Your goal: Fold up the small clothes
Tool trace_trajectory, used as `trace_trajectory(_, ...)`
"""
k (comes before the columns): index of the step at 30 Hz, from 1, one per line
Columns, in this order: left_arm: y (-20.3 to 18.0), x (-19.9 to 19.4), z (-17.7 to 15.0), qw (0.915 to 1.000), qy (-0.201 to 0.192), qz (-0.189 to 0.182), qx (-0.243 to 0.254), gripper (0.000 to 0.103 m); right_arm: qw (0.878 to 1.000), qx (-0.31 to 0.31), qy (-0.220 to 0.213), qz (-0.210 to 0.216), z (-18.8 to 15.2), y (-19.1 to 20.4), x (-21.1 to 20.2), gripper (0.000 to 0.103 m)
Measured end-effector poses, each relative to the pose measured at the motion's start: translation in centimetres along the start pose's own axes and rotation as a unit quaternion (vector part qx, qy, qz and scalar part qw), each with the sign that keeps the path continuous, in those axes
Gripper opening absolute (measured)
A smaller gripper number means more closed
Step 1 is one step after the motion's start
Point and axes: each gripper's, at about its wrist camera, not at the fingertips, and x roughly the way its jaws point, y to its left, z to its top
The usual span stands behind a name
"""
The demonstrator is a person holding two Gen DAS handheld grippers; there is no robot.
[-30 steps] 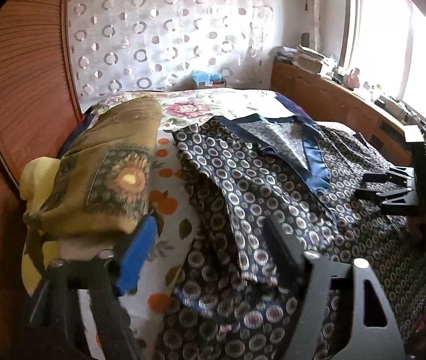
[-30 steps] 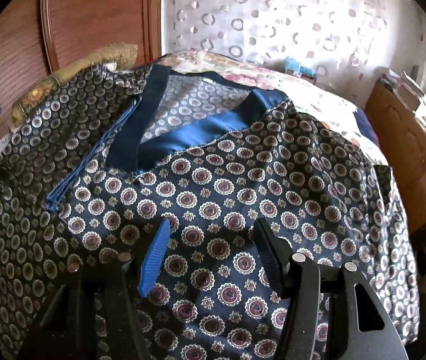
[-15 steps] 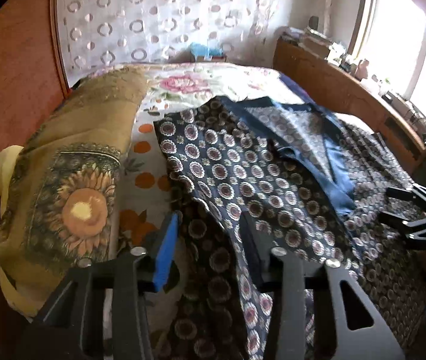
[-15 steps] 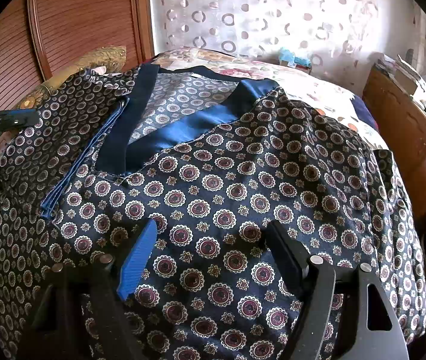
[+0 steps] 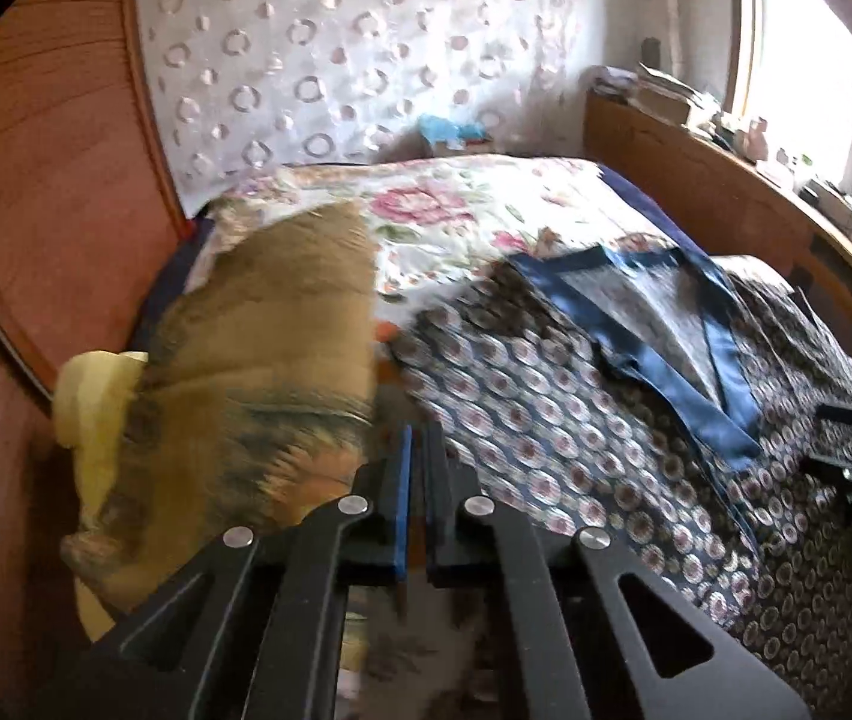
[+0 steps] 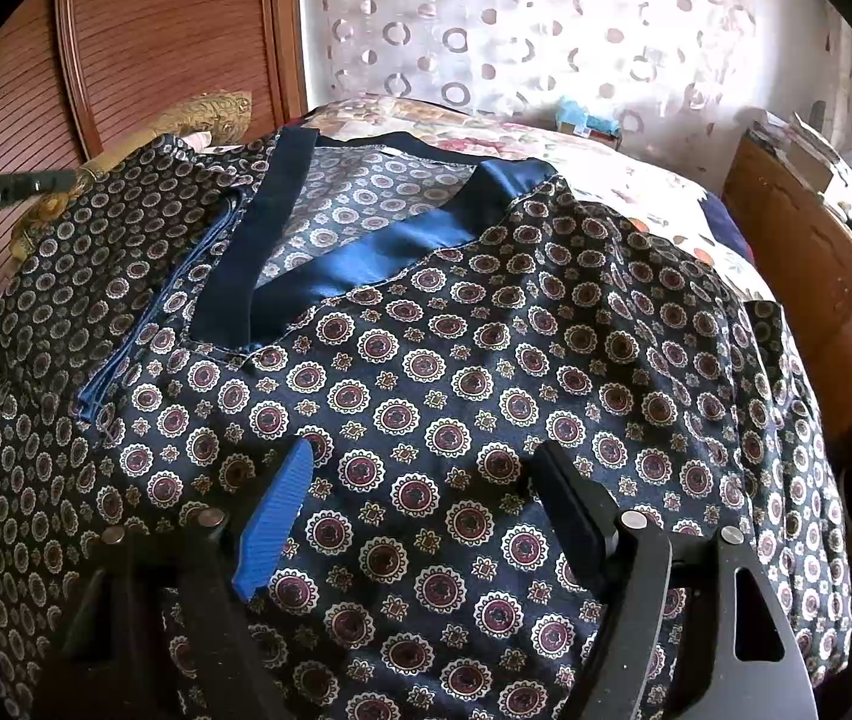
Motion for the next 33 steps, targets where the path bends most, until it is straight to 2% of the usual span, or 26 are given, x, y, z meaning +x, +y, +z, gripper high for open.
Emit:
trace_trajectory(4, 1.8, 0.8, 0.5, 0.9997, 0.01, 0.0, -0.021, 0.004, 1.0, 0.0, 0.0, 0.0, 0.0, 0.0, 0.0, 0.077)
trace_trajectory(8, 1.7, 0.9, 0.1, 0.9986, 0.019, -0.034, -0.037, 0.006, 1.0, 0.0, 0.0, 0.0, 0.0, 0.0, 0.0, 0.078)
trace_trajectory(10, 1.1, 1.3, -0.2, 0.998, 0.03, -0.045, -0.033, 0.023, 1.0, 0.001, 0.0, 0.0, 0.0, 0.0, -0.1, 0.078)
trace_trajectory(11, 0.8, 1.5, -0.4, 0.9978, 0.031, -0.051, -0.029, 0.037, 1.0, 0.002, 0.001, 0.001, -0.1, -0.1, -0.1, 0.078)
trace_trajectory(12, 0.4, 1.5, -0.7, 0.9973, 0.031, -0.061, -0.027, 0.043, 1.0, 0.002, 0.001, 0.001, -0.1, -0.1, -0.2, 0.078)
trace_trajectory(15, -0.5, 1.6, -1.0, 0.9956, 0.033, -0.083, -0.028, 0.043, 1.0, 0.002, 0.001, 0.001, -0.1, -0.1, -0.2, 0.078)
trace_trajectory(19, -1.7, 2.0, -1.3, 0.9954, 0.034, -0.084, -0.031, 0.043, 1.0, 0.003, 0.001, 0.001, -0.2, -0.2, -0.3, 0.078)
trace_trajectory(20, -1.8, 2.1, -1.2, 0.9954, 0.035, -0.085, -0.029, 0.042, 1.0, 0.002, 0.001, 0.001, -0.2, -0.1, -0.3, 0.078)
trace_trajectory(22, -2.4, 2.7, -1.2, 0.9957, 0.04, -0.081, -0.019, 0.023, 1.0, 0.003, 0.0, 0.0, -0.1, -0.2, -0.3, 0.078)
trace_trajectory(23, -2.4, 3.0, -1.2, 0.9959, 0.046, -0.076, -0.02, 0.008, 1.0, 0.003, 0.0, 0.0, -0.1, -0.2, -0.3, 0.078)
trace_trajectory(24, -2.4, 3.2, -1.2, 0.9956, 0.05, -0.076, -0.023, 0.003, 1.0, 0.003, 0.0, 0.001, -0.1, -0.2, -0.3, 0.078)
trace_trajectory(26, -2.1, 2.9, -1.2, 0.9958, 0.042, -0.079, -0.019, 0.002, 1.0, 0.004, 0.0, 0.001, -0.2, -0.2, -0.2, 0.078)
trace_trajectory(33, -0.7, -0.4, 0.7, 0.9994, -0.021, -0.028, -0.008, 0.001, 1.0, 0.004, 0.001, 0.001, -0.2, -0.1, -0.2, 0.078)
